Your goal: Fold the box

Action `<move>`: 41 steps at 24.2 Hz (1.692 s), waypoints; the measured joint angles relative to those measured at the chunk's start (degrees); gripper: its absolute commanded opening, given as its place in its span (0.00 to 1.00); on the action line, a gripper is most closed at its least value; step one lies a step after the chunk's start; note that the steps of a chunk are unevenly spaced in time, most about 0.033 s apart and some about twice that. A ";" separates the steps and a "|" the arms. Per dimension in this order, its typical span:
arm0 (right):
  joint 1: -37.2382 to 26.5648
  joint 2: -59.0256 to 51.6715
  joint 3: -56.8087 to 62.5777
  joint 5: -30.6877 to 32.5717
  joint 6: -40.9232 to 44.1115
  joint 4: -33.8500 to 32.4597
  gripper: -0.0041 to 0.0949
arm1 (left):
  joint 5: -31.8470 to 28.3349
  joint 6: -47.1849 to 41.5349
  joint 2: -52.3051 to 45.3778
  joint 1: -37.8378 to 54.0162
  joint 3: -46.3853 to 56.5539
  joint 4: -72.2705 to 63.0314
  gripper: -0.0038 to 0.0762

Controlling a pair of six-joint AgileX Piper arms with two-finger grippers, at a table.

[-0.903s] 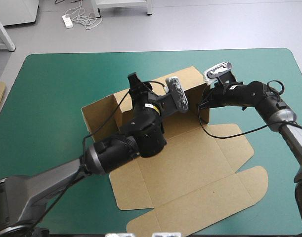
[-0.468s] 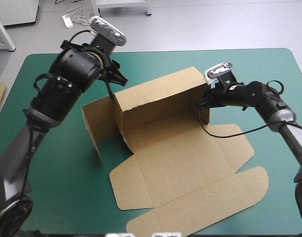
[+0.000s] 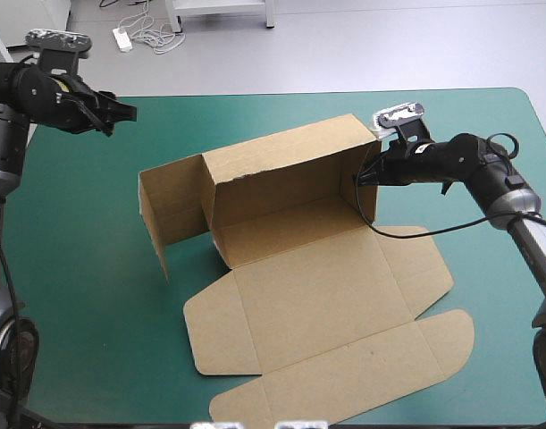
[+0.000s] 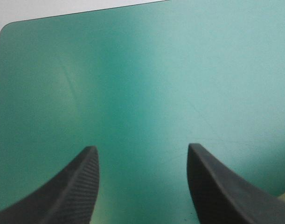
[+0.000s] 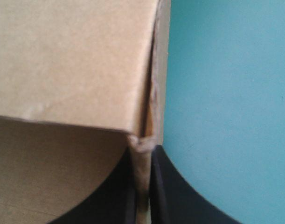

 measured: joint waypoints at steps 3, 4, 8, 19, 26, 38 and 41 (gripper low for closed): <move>0.05 0.00 -4.56 5.04 6.11 -4.91 0.02 | 0.00 0.00 0.00 1.98 0.28 -0.10 0.56; 0.05 0.00 -6.29 7.17 8.54 -7.19 0.02 | 0.00 0.07 0.00 2.25 0.48 -0.10 0.56; 0.05 0.00 -12.30 15.71 16.74 -15.99 0.02 | 0.00 0.07 0.00 2.48 1.23 -0.98 0.56; 0.05 3.74 -16.08 29.68 24.26 -20.79 0.02 | 0.00 1.30 0.00 2.50 1.23 -5.17 0.56; 0.05 12.03 -18.90 26.19 25.22 -20.57 0.03 | 0.00 1.53 0.78 2.50 1.23 -5.35 0.56; 0.05 17.64 -22.81 22.63 25.27 -20.56 0.61 | 0.00 2.02 3.87 2.50 1.23 -5.41 0.53; 0.05 16.21 -24.41 22.63 25.19 -20.56 0.61 | 0.00 2.52 3.98 2.50 1.23 -5.41 0.53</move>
